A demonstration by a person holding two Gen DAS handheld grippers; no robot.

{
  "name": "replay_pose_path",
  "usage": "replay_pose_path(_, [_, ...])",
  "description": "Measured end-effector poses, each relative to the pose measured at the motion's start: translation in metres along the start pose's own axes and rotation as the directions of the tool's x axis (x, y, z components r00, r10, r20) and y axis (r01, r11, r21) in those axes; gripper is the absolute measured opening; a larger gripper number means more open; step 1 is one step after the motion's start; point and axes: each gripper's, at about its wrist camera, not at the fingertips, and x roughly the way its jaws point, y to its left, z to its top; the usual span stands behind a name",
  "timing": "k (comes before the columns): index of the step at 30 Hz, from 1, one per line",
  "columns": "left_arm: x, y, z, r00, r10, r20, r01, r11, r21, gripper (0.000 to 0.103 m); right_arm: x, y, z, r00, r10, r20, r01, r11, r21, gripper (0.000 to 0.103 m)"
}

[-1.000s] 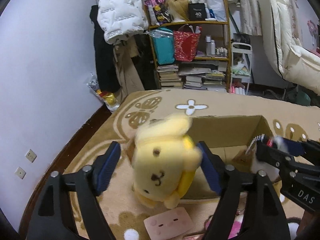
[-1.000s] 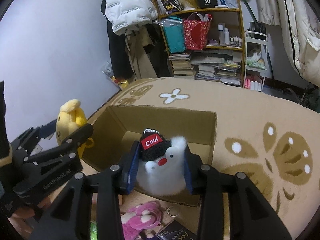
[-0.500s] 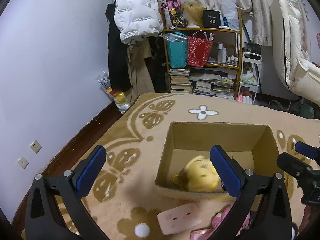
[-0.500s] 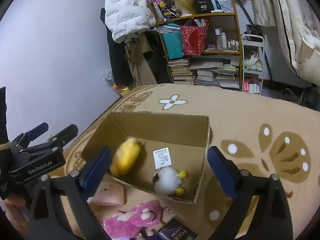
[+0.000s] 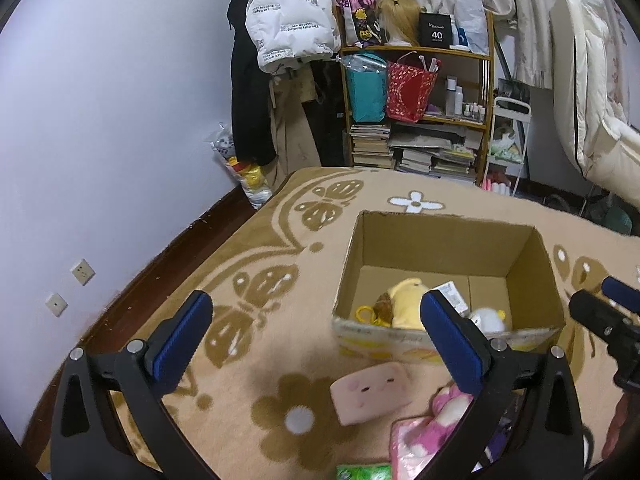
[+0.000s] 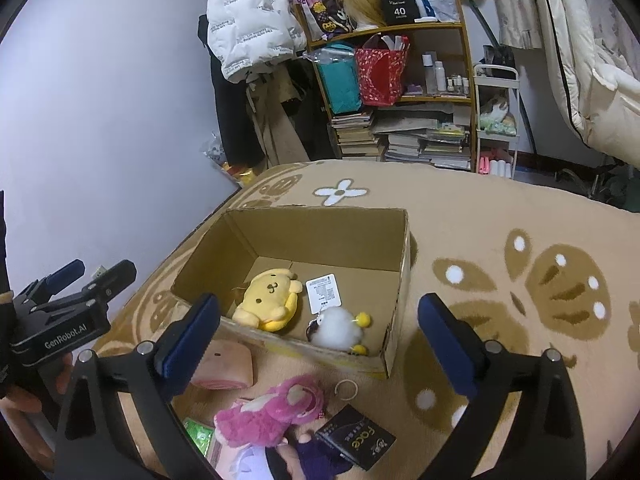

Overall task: Organize soft objects
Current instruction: 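Move both tools back toward the remaining pile beside the box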

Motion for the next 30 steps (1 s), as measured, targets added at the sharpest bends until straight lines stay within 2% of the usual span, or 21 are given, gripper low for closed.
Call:
replay_pose_path(4, [-0.009, 0.001, -0.003, 1.000, 0.008, 0.000, -0.008, 1.000, 0.009, 0.102, -0.008, 0.002, -0.006, 1.000, -0.005, -0.002, 0.005, 1.000, 0.011, 0.103])
replay_pose_path(10, [-0.022, 0.008, -0.007, 1.000, 0.006, -0.002, -0.006, 1.000, -0.027, 0.102, -0.019, 0.004, -0.014, 1.000, 0.004, 0.002, -0.004, 0.999, 0.042, 0.103])
replay_pose_path(13, [-0.023, 0.012, -0.011, 1.000, 0.012, -0.010, -0.012, 0.999, -0.035, 0.102, -0.023, 0.007, -0.018, 1.000, -0.024, 0.016, 0.024, 0.999, 0.037, 0.103])
replay_pose_path(26, [0.000, 0.014, -0.029, 0.997, -0.005, -0.078, 0.002, 0.999, -0.037, 0.102, -0.011, 0.014, -0.032, 0.999, -0.005, -0.053, 0.005, 1.000, 0.010, 0.103])
replay_pose_path(30, [0.008, 0.011, -0.033, 0.995, 0.006, -0.098, -0.007, 1.000, -0.010, 0.102, -0.003, 0.015, -0.036, 0.996, 0.003, -0.084, -0.004, 1.000, -0.004, 0.103])
